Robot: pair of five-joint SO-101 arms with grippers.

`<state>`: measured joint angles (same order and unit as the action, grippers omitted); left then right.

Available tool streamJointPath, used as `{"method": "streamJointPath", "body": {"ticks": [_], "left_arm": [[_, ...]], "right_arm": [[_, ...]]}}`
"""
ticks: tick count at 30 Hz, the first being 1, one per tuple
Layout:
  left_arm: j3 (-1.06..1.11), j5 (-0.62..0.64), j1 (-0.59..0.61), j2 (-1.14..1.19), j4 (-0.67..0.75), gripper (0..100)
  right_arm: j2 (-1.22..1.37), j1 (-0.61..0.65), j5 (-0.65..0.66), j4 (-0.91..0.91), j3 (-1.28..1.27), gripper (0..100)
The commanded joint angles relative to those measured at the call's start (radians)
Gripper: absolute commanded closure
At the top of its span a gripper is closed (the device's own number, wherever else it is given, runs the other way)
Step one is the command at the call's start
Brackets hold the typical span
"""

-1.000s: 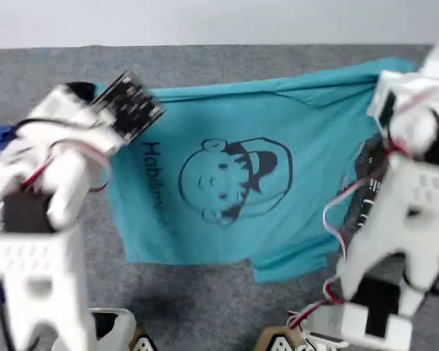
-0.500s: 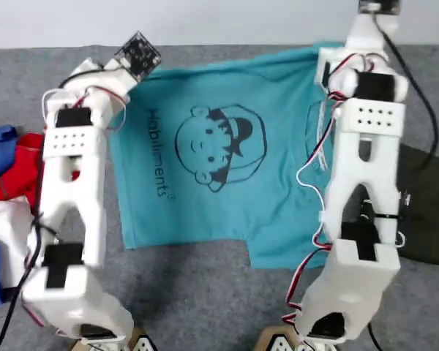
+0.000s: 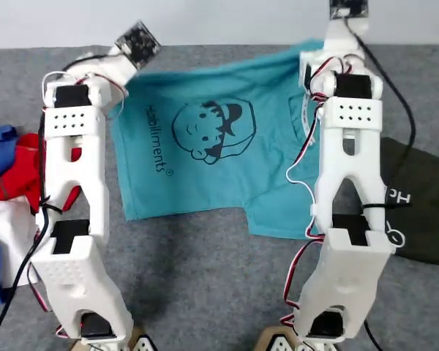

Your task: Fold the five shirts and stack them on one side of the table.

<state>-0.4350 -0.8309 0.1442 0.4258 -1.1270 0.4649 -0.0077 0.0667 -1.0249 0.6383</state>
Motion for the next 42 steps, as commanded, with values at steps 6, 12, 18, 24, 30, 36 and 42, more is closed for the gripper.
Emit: {"method": "streamJointPath", "body": {"ticks": [6, 12, 18, 24, 30, 36, 42], "left_arm": [[-0.045, -0.187, 0.002, -0.012, -0.448, 100], [-0.031, -0.25, 0.012, -0.012, -0.629, 100], [0.07, -0.305, 0.023, -0.012, -0.629, 99], [0.194, -0.359, 0.021, -0.012, -0.629, 96], [0.213, -0.361, 0.026, -0.009, -0.628, 92], [0.213, -0.354, 0.029, -0.075, -0.628, 88], [0.213, -0.354, 0.032, -0.204, -0.628, 87]], "right_arm": [[-0.012, -0.05, 0.08, -0.303, 0.008, 98.9], [-0.018, -0.061, 0.123, -0.559, 0.008, 98.9], [-0.012, -0.056, 0.164, -0.748, 0.008, 98.9], [-0.016, -0.076, 0.209, -0.771, -0.072, 98.9], [-0.021, -0.085, 0.333, -0.773, -0.167, 97.7], [-0.127, -0.081, 0.35, -0.771, -0.169, 74.1], [-0.237, -0.076, 0.351, -0.769, -0.169, 66.0]]}}
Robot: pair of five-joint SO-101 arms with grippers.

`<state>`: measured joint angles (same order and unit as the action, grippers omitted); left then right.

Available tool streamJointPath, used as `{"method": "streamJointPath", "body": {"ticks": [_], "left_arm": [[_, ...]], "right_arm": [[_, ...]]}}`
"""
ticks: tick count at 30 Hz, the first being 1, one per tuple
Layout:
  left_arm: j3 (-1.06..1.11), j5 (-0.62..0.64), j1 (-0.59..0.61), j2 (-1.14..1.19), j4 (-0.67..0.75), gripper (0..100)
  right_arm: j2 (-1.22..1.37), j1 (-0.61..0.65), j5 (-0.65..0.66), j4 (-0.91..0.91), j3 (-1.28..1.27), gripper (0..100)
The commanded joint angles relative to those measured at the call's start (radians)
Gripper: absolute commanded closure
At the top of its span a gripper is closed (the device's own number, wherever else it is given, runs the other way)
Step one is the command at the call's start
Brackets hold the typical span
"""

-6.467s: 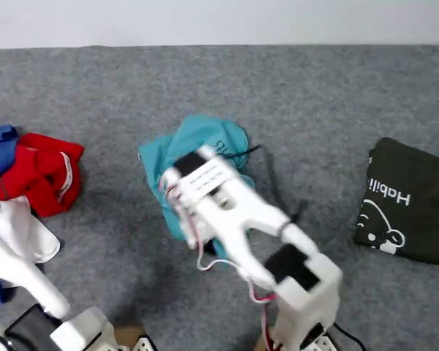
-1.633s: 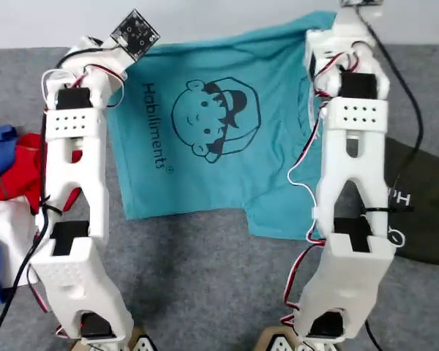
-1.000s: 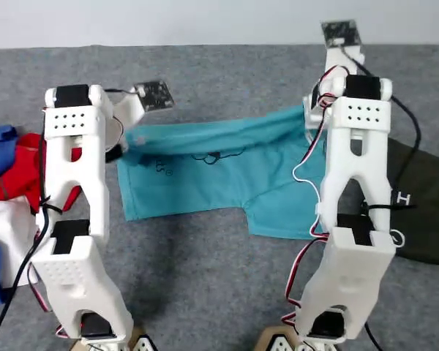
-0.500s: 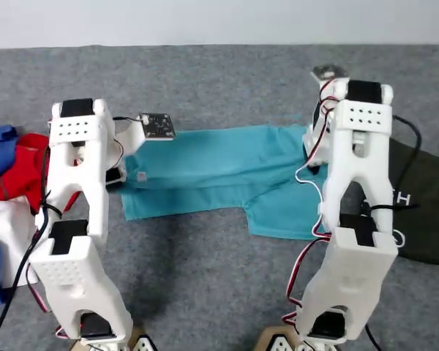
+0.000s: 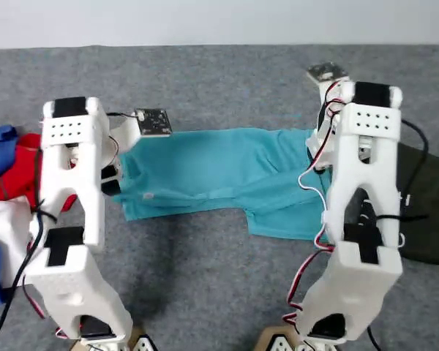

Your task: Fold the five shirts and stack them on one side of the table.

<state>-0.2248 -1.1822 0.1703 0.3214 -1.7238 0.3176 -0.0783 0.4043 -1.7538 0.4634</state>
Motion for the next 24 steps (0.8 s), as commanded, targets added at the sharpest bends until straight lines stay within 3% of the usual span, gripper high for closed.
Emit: {"method": "streamJointPath", "body": {"ticks": [1, 7, 10, 12, 18, 24], "left_arm": [[0.002, -0.003, 0.006, -0.112, -0.031, 87], [-0.002, -0.003, 0.006, -0.138, -0.025, 88], [0.004, 0.005, 0.006, -0.135, 0.049, 95], [0.004, 0.078, -0.002, -0.11, 0.137, 100], [-0.002, 0.431, -0.018, 0.057, 0.473, 99], [-0.004, 0.563, -0.035, 0.221, 0.626, 99]], "right_arm": [[-0.096, -0.005, 0.014, -0.041, 0.006, 66.9], [-0.09, -0.002, 0.014, -0.024, 0.008, 73.8], [-0.054, 0.007, 0.011, 0.024, 0.008, 77.9], [-0.01, 0.019, 0.009, 0.094, 0.008, 81.6], [0.147, 0.081, 0.006, 0.367, 0.014, 95.7], [0.268, 0.105, 0.008, 0.639, 0.014, 98.8]]}}
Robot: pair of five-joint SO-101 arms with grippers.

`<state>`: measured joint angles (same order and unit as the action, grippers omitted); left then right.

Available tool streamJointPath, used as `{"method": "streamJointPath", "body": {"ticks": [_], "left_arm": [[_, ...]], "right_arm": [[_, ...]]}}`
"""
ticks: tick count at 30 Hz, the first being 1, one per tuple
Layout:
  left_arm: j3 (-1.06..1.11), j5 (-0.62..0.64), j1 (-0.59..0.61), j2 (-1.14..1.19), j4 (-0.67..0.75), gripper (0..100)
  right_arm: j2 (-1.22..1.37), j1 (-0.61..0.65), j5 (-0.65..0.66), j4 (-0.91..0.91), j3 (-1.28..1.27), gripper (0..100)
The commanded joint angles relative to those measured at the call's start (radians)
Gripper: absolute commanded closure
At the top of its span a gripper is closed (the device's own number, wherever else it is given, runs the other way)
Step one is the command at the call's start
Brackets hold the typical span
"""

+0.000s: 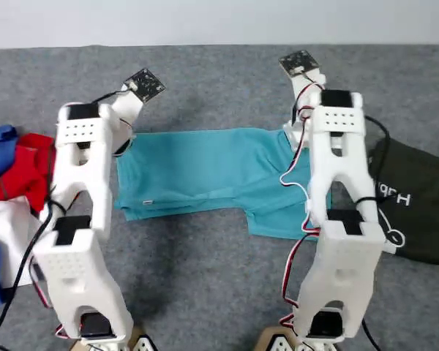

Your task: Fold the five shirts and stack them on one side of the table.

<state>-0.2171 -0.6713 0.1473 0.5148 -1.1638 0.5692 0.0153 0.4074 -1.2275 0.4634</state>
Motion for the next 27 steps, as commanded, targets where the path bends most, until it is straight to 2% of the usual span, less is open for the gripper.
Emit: {"method": "streamJointPath", "body": {"ticks": [1, 4, 10, 16, 23, 27], "left_arm": [[-0.012, 0.058, -0.015, 0.051, 0.072, 99], [-0.035, 0.06, -0.02, 0.115, 0.08, 99], [-0.222, 0.061, -0.015, 0.224, 0.031, 99], [-0.441, 0.06, -0.012, 0.328, -0.089, 99], [-0.739, 0.095, 0.008, 0.333, -0.25, 99], [-0.928, 0.098, 0.012, 0.333, -0.414, 99]], "right_arm": [[0.039, 0.015, 0.008, 0.143, 0.014, 98.7], [0.108, 0.015, 0.009, 0.236, 0.014, 98.8], [0.209, -0.012, 0.011, 0.429, 0.014, 98.8], [0.237, -0.036, 0.011, 0.562, 0.015, 98.8], [0.104, -0.054, 0.011, 0.553, 0.014, 98.7], [0.016, -0.056, 0.008, 0.435, 0.014, 98.6]]}}
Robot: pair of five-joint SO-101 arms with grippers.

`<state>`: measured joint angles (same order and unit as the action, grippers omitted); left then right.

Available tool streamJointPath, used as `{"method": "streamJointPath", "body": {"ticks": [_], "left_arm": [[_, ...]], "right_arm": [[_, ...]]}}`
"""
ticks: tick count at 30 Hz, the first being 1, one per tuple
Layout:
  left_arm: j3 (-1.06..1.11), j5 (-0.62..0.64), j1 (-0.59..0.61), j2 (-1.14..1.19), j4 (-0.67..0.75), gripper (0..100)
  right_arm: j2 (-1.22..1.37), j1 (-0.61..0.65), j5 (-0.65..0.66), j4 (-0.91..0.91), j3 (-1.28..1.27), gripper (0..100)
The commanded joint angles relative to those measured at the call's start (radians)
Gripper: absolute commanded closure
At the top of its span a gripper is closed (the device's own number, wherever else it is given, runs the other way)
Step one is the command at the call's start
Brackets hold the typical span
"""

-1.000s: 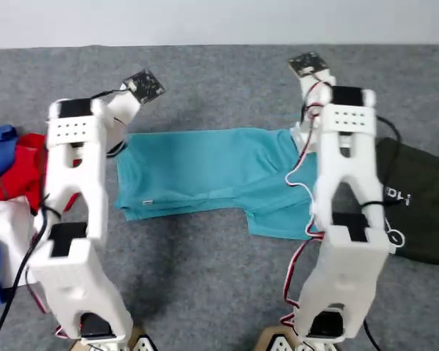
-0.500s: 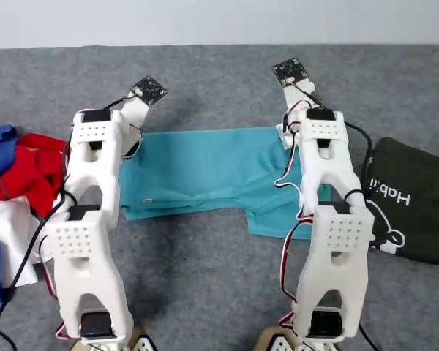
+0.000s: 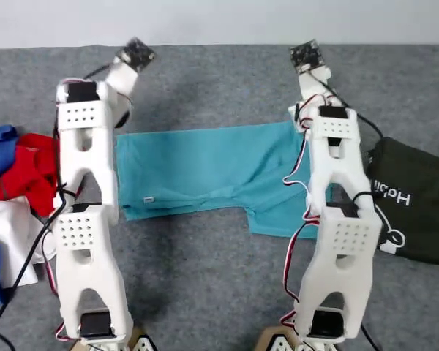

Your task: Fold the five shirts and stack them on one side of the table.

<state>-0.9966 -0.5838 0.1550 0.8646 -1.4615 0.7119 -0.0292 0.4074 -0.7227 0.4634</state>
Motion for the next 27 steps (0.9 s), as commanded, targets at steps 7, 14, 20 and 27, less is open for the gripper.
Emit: {"method": "streamJointPath", "body": {"ticks": [7, 14, 20, 27], "left_arm": [[-0.338, 0.043, 0.028, -0.026, -0.296, 99], [-0.257, 0.135, 0.066, -0.153, -0.296, 99], [0.018, 0.167, 0.071, -0.427, -0.296, 99], [0.458, 0.149, 0.068, -0.786, -0.293, 99]], "right_arm": [[-0.231, -0.01, 0.006, -0.437, 0.014, 98.4], [-0.26, -0.007, 0.006, -0.763, 0.014, 98.4], [-0.262, 0.031, 0.005, -0.957, 0.014, 98.5], [-0.237, 0.077, -0.015, -0.963, 0.009, 98.3]]}}
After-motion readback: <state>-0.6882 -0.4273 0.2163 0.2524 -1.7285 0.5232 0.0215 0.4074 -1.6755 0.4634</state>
